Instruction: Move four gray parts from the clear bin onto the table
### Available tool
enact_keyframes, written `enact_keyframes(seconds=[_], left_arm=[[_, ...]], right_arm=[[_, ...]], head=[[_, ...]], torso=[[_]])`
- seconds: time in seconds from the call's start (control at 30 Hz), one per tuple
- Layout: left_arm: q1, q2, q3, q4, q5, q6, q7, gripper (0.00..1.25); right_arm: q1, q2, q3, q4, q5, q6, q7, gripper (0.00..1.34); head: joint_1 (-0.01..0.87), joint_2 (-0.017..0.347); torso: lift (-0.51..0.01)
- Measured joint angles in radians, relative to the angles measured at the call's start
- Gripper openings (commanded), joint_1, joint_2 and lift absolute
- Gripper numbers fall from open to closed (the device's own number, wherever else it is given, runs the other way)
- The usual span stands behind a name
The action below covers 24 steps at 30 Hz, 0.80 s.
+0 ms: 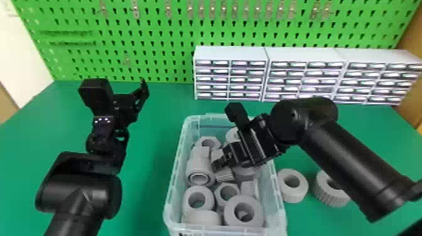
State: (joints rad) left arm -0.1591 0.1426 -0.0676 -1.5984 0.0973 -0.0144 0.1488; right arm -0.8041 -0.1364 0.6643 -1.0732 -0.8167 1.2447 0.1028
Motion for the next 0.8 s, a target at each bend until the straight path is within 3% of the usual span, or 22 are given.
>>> enact_keyframes(seconds=[0.2, 0.8], left_arm=[[0.001, 0.0, 0.004, 0.0, 0.001, -0.003, 0.0, 0.95], [0.006, 0.004, 0.01, -0.004, 0.002, -0.007, 0.0, 0.95]], right_arm=[[-0.002, 0.0, 0.002, -0.002, 0.01, 0.015, 0.0, 0.78], [-0.003, -0.001, -0.041, -0.074, 0.051, 0.07, -0.001, 0.82]], head=[[0.693, 0.072], [0.693, 0.072]], torso=[[-0.052], [-0.052]])
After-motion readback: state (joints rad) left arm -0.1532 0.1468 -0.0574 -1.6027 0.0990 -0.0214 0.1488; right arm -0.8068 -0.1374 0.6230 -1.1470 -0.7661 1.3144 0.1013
